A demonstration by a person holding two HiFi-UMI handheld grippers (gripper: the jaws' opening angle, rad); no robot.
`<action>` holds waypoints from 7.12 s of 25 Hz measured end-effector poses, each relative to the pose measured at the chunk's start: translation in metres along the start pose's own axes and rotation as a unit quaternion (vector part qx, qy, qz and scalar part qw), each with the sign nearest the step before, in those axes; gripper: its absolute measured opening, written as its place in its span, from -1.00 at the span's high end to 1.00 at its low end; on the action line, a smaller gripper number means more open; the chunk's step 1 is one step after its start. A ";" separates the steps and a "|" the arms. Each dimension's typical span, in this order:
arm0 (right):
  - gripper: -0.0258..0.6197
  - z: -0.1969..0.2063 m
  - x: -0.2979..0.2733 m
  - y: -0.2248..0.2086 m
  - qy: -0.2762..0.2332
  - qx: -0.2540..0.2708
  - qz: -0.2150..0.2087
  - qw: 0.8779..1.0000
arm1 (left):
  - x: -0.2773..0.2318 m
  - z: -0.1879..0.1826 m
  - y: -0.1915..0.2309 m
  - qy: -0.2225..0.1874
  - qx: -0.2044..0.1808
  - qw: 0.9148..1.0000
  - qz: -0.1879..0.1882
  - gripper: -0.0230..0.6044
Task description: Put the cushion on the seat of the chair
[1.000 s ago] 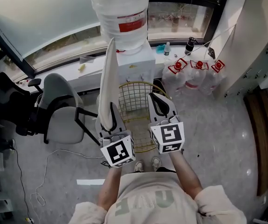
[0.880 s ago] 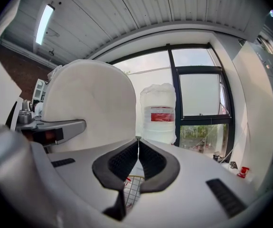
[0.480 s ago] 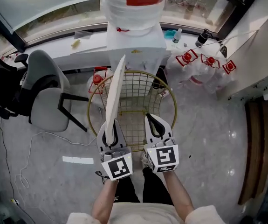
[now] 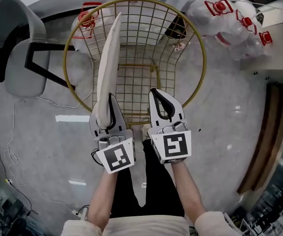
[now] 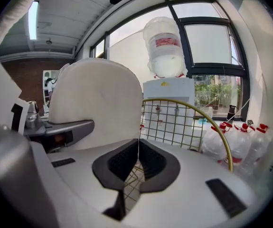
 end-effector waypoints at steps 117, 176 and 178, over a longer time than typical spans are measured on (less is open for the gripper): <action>0.86 0.060 0.013 0.001 0.041 -0.091 -0.101 0.990 | 0.003 0.254 -0.003 -0.079 0.729 0.680 -0.003 0.58; 0.86 0.016 0.026 0.002 0.063 -0.076 -0.098 0.990 | 0.093 0.213 0.013 0.166 0.596 0.746 -0.248 0.04; 0.86 0.008 0.027 -0.001 0.064 -0.077 -0.090 0.991 | 0.100 0.204 0.019 0.181 0.574 0.756 -0.257 0.06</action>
Point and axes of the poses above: the fingertips, and each gripper's own axes: x backward along the fingers, y to its left, z out of its underside, the point moved 10 cm from there along x, backward along the fingers, and after that the axes turned 13 degrees about z, right-handed, at the moved point
